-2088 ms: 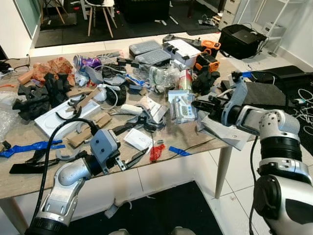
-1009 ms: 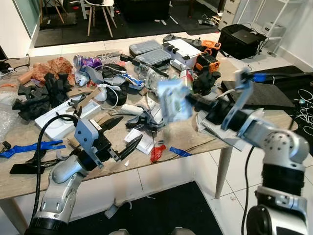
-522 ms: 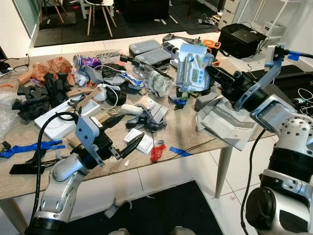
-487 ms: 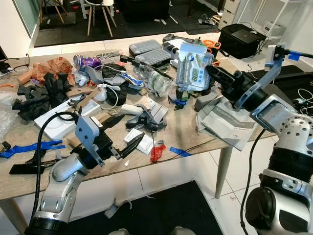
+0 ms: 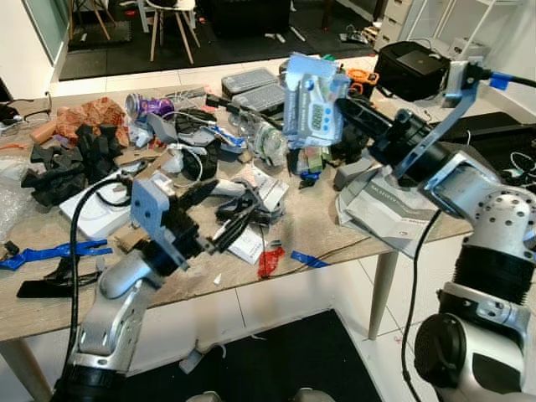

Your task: Picking trash to rubbish bin

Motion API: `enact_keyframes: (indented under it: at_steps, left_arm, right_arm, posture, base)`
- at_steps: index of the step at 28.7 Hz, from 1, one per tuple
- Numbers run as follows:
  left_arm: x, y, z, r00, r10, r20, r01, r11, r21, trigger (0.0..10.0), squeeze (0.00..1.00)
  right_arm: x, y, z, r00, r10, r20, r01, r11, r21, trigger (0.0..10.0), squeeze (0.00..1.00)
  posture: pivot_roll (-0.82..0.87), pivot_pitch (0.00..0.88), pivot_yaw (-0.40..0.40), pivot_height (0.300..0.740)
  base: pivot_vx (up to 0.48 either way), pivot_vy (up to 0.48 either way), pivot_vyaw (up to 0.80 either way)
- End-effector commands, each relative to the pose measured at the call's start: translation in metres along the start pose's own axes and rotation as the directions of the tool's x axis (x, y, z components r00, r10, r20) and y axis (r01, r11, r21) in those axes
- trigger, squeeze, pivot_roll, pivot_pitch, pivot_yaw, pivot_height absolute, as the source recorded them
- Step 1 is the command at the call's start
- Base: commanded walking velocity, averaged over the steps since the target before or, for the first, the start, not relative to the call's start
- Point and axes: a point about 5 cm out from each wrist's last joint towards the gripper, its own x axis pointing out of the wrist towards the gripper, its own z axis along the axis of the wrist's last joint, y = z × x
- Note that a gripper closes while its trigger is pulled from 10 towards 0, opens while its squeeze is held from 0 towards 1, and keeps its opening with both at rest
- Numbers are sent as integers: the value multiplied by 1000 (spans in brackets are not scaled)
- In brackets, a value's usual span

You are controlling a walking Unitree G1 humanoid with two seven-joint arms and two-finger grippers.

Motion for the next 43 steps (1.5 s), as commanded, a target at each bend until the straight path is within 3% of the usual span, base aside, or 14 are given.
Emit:
enact_keyframes:
  at_steps: [1, 7, 8, 13, 15, 20, 23, 31, 38, 43]
  left_arm:
    - [4, -2, 0, 1000, -3, -14, 3, 1000, -26, 10000, 0]
    - [19, -11, -2, 998, 2, -66, -5, 999, -51, 10000, 0]
    - [24, -7, -7, 993, 47, -112, -50, 998, -26, 10000, 0]
    - [28, 0, -8, 986, 101, -131, -103, 995, -6, 10000, 0]
    - [38, 8, -7, 974, 160, -161, -153, 987, 53, 10000, 0]
    - [46, 11, -7, 965, 188, -182, -174, 981, 87, 10000, 0]
    - [57, 18, -9, 946, 238, -220, -208, 966, 152, 10000, 0]
    - [77, 28, -8, 919, 320, -229, -266, 934, 237, 10000, 0]
    - [86, 24, -3, 921, 329, -208, -279, 931, 236, 10000, 0]
    - [94, 10, 4, 957, 238, -165, -209, 962, 173, 10000, 0]
  right_arm:
    - [2, -1, -1, 1000, 0, 3, 0, 1000, 6, 10000, 0]
    - [7, -2, -7, 1000, 3, -4, -3, 1000, 29, 10000, 0]
    - [9, 1, -11, 1000, 17, -13, -16, 999, 35, 10000, 0]
    - [11, 2, -14, 1000, 25, -18, -24, 999, 41, 10000, 0]
    - [12, 1, -17, 999, 27, -24, -26, 999, 44, 10000, 0]
    - [13, 2, -18, 999, 30, -24, -29, 999, 46, 10000, 0]
    - [15, 3, -19, 999, 32, -24, -31, 999, 45, 10000, 0]
    - [15, 3, -19, 999, 30, -17, -30, 999, 44, 10000, 0]
    - [15, 2, -17, 1000, 23, -14, -23, 999, 34, 10000, 0]
    - [13, 1, -14, 1000, 12, -5, -12, 1000, 23, 10000, 0]
  posture:
    - [-17, 0, -24, 740]
    - [-13, 0, -24, 740]
    - [-13, 0, -24, 740]
    - [-9, 0, -26, 740]
    - [-8, 0, -25, 740]
    - [-9, 0, -21, 740]
    - [-17, 0, -11, 740]
    - [-20, 0, -8, 740]
    - [-16, 0, -7, 740]
    - [-16, 0, -7, 740]
  base:
    - [0, 0, 0]
    - [0, 0, 0]
    - [0, 0, 0]
    - [0, 0, 0]
    - [0, 0, 0]
    - [0, 0, 0]
    - [0, 0, 0]
    - [0, 0, 0]
    - [0, 0, 0]
    - [0, 0, 0]
